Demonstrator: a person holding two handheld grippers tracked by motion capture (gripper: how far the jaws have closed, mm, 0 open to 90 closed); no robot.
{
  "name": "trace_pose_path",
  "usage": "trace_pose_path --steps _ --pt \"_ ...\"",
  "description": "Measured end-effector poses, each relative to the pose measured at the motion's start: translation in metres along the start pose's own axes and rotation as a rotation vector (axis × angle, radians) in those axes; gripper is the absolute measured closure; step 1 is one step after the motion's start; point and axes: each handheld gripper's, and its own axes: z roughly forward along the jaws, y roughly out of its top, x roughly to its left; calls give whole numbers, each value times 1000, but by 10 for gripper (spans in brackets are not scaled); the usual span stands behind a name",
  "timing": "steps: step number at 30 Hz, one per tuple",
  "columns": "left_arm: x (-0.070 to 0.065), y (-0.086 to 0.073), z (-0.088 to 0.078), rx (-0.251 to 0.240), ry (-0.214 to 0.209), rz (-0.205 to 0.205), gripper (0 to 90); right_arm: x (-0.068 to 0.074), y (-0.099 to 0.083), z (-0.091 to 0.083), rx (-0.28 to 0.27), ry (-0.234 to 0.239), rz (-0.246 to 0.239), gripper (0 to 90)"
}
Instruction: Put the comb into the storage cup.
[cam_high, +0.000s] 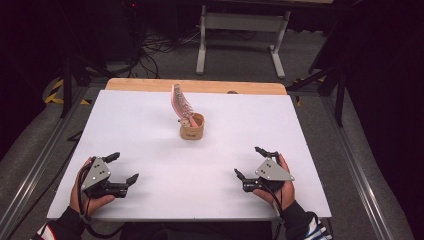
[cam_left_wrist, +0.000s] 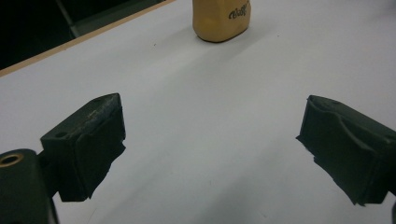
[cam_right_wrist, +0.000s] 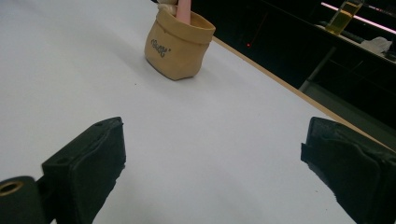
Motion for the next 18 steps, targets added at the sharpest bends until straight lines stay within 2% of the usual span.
trace_pose_path --steps 12,18 --pt "-2 1 1 -1 -14 20 79 -1 1 -1 -12 -1 9 66" --pt "-3 2 1 -10 -25 23 79 2 3 0 -7 -1 -3 67"
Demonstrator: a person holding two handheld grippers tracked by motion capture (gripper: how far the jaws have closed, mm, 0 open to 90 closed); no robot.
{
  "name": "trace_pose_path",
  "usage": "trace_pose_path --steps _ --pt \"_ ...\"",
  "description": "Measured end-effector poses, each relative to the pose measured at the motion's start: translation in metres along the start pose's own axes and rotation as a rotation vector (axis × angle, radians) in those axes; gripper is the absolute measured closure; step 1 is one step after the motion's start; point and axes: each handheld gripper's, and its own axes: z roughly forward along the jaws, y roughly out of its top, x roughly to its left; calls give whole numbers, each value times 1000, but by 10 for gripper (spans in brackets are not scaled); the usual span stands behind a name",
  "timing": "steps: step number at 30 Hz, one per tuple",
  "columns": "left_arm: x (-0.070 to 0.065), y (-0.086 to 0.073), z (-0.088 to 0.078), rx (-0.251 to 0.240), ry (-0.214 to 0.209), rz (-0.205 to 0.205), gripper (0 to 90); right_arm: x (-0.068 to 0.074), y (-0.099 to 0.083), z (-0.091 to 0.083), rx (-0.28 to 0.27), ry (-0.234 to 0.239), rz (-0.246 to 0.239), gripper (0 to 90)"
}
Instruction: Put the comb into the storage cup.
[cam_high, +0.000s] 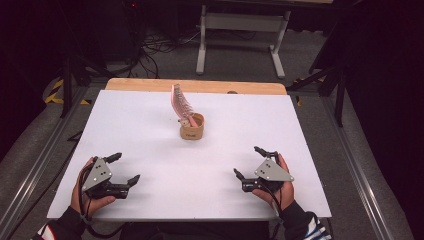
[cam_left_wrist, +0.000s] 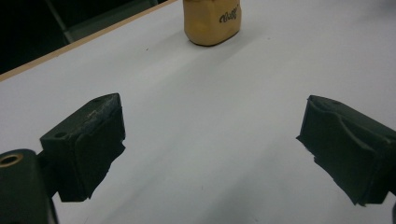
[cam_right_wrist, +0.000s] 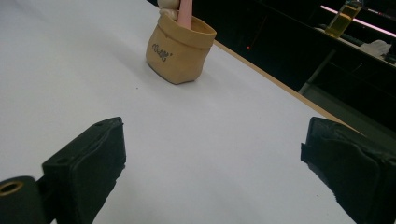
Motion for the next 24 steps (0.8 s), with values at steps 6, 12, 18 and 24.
trace_pose_path --steps 6,12,18,24 --pt "-3 2 4 4 -10 6 79 -2 -2 1 7 0 13 67" --pt "-2 1 2 5 -3 4 79 -3 0 1 -3 -3 13 67" --pt "-1 1 4 10 -4 0 79 -5 -1 1 -1 -2 15 67" --pt "-1 2 6 14 -5 3 79 -8 -3 2 1 -4 25 67"
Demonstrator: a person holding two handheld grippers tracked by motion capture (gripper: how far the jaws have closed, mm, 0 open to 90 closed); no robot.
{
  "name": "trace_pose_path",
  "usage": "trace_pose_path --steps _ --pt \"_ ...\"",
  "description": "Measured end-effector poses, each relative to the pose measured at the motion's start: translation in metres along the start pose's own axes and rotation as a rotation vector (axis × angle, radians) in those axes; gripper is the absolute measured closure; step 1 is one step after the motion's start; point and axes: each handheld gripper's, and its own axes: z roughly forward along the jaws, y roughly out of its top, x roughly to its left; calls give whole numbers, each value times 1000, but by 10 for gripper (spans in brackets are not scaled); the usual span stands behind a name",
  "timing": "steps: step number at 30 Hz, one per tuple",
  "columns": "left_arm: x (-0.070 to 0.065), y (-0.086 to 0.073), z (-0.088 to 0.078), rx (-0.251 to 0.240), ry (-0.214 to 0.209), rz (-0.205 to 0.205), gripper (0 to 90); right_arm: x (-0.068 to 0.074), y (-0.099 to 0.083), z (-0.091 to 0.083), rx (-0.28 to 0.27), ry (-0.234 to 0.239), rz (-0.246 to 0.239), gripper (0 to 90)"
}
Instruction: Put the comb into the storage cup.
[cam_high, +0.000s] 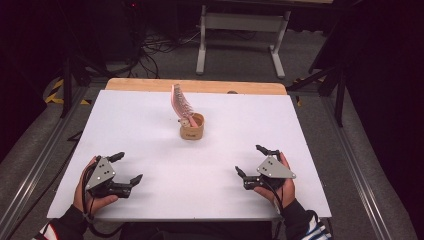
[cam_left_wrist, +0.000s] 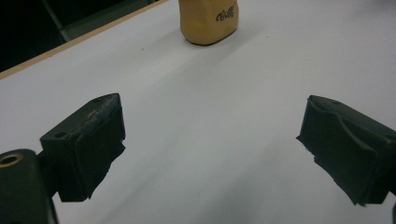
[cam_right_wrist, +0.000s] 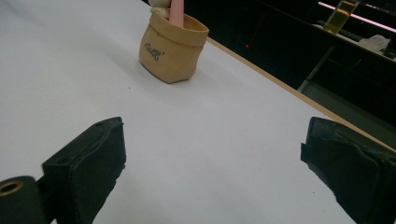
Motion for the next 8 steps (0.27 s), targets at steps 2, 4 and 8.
trace_pose_path --steps 2,4,8 --pt "0 0 1 -1 1 -1 79 -1 0 -1 0 -2 2 67" --pt "0 1 2 3 0 -1 79 -1 -1 -2 -1 -5 3 67" --pt "-1 2 4 7 3 4 79 -1 -1 -4 -5 -7 9 68"
